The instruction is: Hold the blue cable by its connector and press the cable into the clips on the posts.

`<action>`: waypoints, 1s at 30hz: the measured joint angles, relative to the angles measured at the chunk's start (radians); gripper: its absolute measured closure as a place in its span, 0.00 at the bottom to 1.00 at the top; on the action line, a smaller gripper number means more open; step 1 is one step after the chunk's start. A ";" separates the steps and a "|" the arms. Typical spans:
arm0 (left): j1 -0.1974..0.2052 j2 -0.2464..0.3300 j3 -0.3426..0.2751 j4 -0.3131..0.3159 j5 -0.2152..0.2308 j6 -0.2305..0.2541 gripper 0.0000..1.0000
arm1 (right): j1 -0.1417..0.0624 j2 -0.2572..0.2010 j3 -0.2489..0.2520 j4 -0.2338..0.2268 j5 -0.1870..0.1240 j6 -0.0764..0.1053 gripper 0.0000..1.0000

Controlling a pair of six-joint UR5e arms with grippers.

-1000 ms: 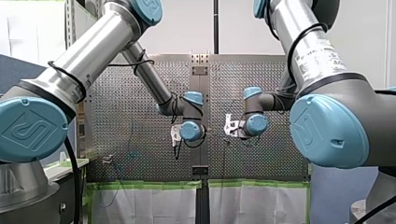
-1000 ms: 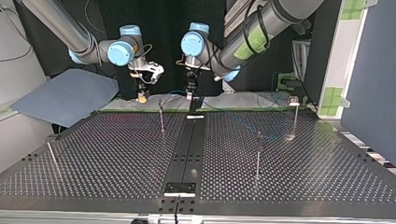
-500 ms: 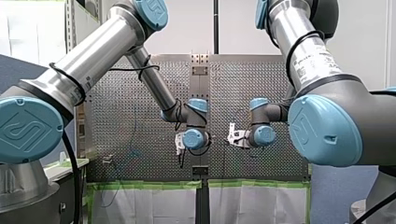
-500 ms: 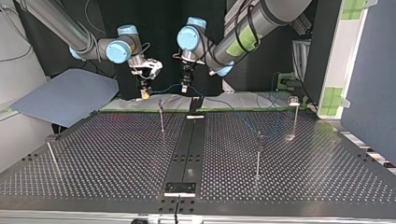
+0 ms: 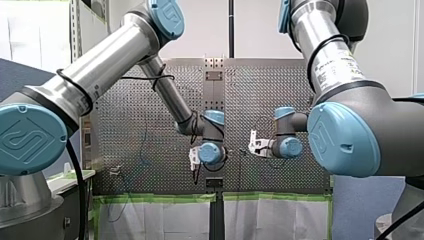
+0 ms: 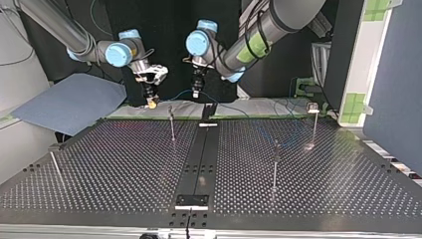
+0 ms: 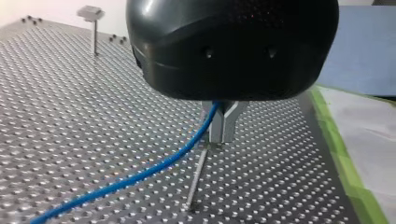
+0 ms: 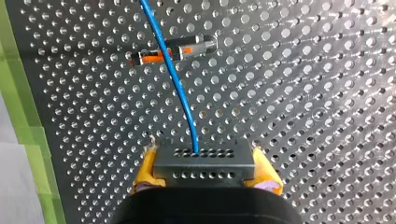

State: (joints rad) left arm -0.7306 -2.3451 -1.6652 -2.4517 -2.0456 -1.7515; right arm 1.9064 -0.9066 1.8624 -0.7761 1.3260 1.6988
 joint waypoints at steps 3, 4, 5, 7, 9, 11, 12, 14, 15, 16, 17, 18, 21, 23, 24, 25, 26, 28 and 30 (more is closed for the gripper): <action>-0.008 -0.020 0.025 -0.004 -0.016 0.002 1.00 | -0.010 0.000 0.007 -0.011 -0.029 0.001 1.00; -0.011 -0.023 0.034 -0.001 -0.022 0.002 1.00 | -0.015 0.001 0.011 -0.018 -0.039 0.002 1.00; -0.015 -0.025 0.042 0.004 -0.030 0.003 1.00 | -0.018 0.002 0.013 -0.023 -0.045 0.003 1.00; -0.023 -0.028 0.064 0.019 -0.050 0.007 1.00 | -0.026 0.006 0.018 -0.032 -0.054 0.004 1.00; -0.028 -0.030 0.084 0.034 -0.069 0.009 1.00 | -0.033 0.015 0.019 -0.037 -0.059 0.004 1.00; -0.030 -0.033 0.101 0.043 -0.078 0.011 1.00 | -0.042 0.031 0.020 -0.042 -0.067 0.001 1.00; -0.031 -0.038 0.113 0.045 -0.081 0.011 1.00 | -0.046 0.038 0.020 -0.043 -0.070 -0.001 1.00; -0.034 -0.050 0.131 0.043 -0.082 0.012 1.00 | -0.055 0.048 0.020 -0.045 -0.074 -0.006 1.00; -0.035 -0.059 0.143 0.038 -0.082 0.013 1.00 | -0.059 0.050 0.020 -0.045 -0.075 -0.006 1.00; -0.037 -0.066 0.151 0.033 -0.081 0.014 1.00 | -0.064 0.053 0.020 -0.047 -0.076 -0.006 1.00; -0.039 -0.074 0.159 0.027 -0.081 0.016 1.00 | -0.068 0.054 0.020 -0.048 -0.077 -0.006 1.00; -0.041 -0.084 0.170 0.020 -0.081 0.018 1.00 | -0.073 0.054 0.020 -0.049 -0.079 -0.005 1.00; -0.042 -0.106 0.193 0.009 -0.081 0.020 1.00 | -0.089 0.055 0.020 -0.056 -0.093 -0.001 1.00; -0.040 -0.113 0.200 0.008 -0.080 0.020 1.00 | -0.100 0.056 0.018 -0.062 -0.106 0.008 1.00; -0.039 -0.116 0.203 0.010 -0.080 0.020 1.00 | -0.105 0.056 0.016 -0.064 -0.111 0.011 1.00; -0.038 -0.118 0.204 0.013 -0.078 0.019 1.00 | -0.112 0.056 0.014 -0.065 -0.117 0.014 1.00; -0.037 -0.120 0.205 0.018 -0.074 0.018 1.00 | -0.117 0.056 0.013 -0.066 -0.122 0.016 1.00; -0.034 -0.123 0.206 0.032 -0.061 0.011 1.00 | -0.129 0.056 0.010 -0.067 -0.133 0.021 1.00; -0.032 -0.125 0.208 0.041 -0.046 0.006 1.00 | -0.137 0.057 0.007 -0.067 -0.140 0.024 1.00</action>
State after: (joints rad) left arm -0.7626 -2.4701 -1.4575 -2.4106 -2.0918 -1.7451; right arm 1.7693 -0.8501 1.8691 -0.8434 1.1858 1.7227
